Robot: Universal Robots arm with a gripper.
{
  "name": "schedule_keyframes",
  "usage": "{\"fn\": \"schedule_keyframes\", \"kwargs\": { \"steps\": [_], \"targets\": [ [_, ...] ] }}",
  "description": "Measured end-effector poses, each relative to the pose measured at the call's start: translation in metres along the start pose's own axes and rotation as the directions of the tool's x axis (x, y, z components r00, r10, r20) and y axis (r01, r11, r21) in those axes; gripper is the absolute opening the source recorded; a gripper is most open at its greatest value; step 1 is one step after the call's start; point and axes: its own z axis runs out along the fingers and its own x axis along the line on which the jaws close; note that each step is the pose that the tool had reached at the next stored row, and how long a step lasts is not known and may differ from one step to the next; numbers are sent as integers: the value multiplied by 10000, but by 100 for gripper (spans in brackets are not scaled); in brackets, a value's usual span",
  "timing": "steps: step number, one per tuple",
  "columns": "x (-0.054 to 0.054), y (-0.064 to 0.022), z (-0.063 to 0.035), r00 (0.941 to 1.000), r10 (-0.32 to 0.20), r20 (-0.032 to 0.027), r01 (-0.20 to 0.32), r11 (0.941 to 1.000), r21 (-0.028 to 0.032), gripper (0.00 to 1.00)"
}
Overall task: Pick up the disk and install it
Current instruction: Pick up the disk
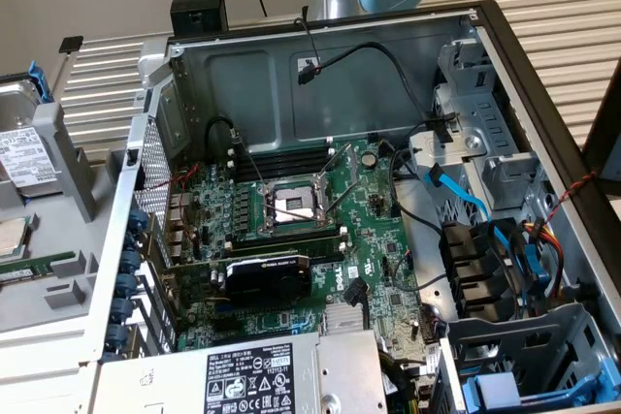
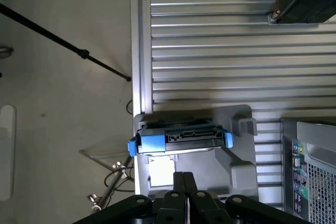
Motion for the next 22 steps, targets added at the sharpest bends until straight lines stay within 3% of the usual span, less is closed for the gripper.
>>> {"fn": "schedule_keyframes", "kwargs": {
  "steps": [8, 12, 16, 22],
  "targets": [
    [3, -1, 0, 10000, -33, -1, 33, 10000, 1, 11],
    [5, 0, 0, 9977, -671, -3, 671, 9977, -3, 11],
    [5, 0, 0, 9903, -1392, -7, 1392, 9903, -3, 11],
    [5, 0, 1, 9688, -2477, -12, 2477, 9688, -4, 11]
  ]
}}
